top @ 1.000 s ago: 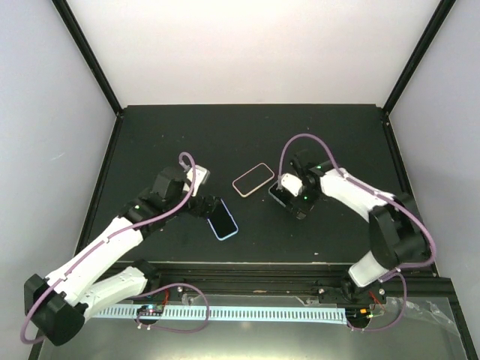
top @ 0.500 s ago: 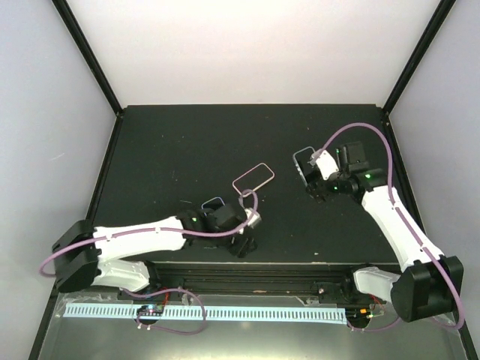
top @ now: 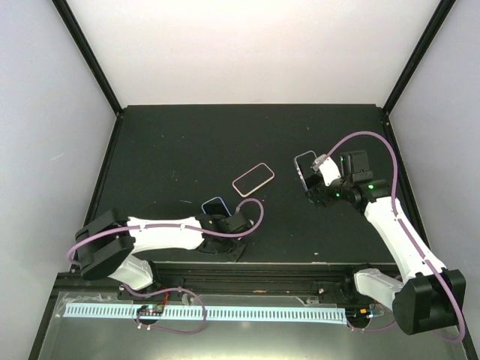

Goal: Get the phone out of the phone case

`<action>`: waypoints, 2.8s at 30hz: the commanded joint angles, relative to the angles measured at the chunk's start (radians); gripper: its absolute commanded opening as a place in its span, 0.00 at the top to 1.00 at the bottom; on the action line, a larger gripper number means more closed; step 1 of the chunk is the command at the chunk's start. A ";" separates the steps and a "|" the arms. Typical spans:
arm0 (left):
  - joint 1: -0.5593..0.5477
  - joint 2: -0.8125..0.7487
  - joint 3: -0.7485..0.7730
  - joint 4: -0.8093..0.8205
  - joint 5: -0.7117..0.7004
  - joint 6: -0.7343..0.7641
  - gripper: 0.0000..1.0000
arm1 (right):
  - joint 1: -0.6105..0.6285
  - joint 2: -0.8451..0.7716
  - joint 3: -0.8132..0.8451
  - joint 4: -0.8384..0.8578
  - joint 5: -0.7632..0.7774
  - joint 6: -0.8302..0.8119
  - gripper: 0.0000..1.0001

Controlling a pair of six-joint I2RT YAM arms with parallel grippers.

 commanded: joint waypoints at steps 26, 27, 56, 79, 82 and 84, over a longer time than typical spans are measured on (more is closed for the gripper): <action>0.338 0.263 0.463 0.230 0.126 0.085 0.98 | -0.105 0.013 0.067 0.054 0.021 0.067 0.43; 0.338 0.306 0.502 0.231 0.141 0.083 0.98 | -0.113 0.014 0.071 0.051 0.019 0.069 0.42; 0.579 0.504 0.514 0.249 0.017 0.003 0.98 | -0.129 -0.058 -0.008 0.097 -0.068 0.055 0.42; 0.487 -0.166 0.195 0.561 0.412 -0.116 0.25 | 0.195 0.066 0.238 -0.064 0.018 -0.093 0.47; 0.477 -0.138 0.204 0.610 0.417 -0.159 0.28 | 0.235 0.099 0.272 -0.055 0.067 -0.081 0.48; 0.471 -0.113 0.217 0.641 0.417 -0.186 0.34 | 0.259 0.122 0.291 -0.047 0.091 -0.073 0.48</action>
